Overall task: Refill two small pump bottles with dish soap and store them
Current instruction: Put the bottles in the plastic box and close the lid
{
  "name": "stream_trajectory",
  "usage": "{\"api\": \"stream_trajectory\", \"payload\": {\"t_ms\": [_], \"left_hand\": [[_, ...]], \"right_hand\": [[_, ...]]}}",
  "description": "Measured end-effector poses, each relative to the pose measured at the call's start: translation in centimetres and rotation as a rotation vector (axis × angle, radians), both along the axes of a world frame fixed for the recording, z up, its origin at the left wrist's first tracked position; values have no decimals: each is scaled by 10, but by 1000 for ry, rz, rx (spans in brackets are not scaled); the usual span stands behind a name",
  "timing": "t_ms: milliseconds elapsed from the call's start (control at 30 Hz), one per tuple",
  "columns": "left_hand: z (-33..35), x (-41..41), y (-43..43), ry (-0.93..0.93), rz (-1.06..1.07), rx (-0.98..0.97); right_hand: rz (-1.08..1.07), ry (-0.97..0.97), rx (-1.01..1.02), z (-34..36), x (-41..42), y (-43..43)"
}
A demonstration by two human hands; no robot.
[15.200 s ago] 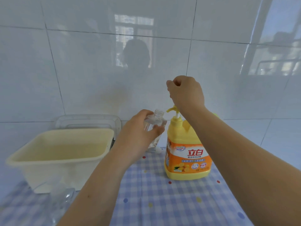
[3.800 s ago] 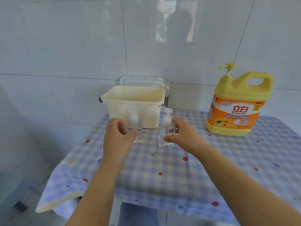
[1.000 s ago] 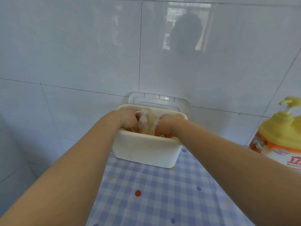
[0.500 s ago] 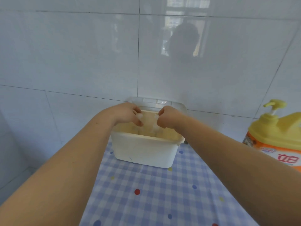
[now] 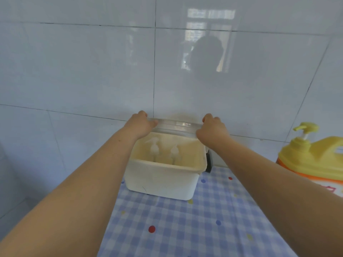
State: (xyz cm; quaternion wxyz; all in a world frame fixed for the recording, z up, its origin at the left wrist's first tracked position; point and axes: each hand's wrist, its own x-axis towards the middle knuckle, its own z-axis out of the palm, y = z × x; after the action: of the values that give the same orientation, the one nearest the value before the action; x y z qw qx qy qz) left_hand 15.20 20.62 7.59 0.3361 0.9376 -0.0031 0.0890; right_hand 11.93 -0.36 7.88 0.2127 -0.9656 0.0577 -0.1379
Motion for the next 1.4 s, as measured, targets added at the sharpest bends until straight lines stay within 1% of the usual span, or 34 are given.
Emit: {"api": "stream_trajectory", "payload": {"t_ms": [100,233,333,433,567,767,967,1167,1267,1400], "left_hand": [[-2,8,-2,75,10,59],[-4,13,-3,120,-13,101],[-6,17,-2,117,-31,85],[-8,17,-2,112,-42,77],[-6,12,-1,56,-60,69],[1,8,3,-24,-33,-82],[14,-2,12,-88,22,-356],[31,-26,13,-209,-21,-566],[29,-32,17,-199,36,-674],[20,-43,22,-170,124,-706]], "right_hand": [[-58,76,25,-2,5,-6],[-44,178,97,-6,12,-9],[-48,150,122,-12,17,-10],[-83,91,221,-16,21,-11],[-77,67,275,-18,21,-7],[-50,-60,296,-10,12,-6],[-18,-208,285,10,-9,-2],[49,-370,338,22,-31,4],[66,-398,344,22,-40,8],[105,-376,328,14,-54,13]]}}
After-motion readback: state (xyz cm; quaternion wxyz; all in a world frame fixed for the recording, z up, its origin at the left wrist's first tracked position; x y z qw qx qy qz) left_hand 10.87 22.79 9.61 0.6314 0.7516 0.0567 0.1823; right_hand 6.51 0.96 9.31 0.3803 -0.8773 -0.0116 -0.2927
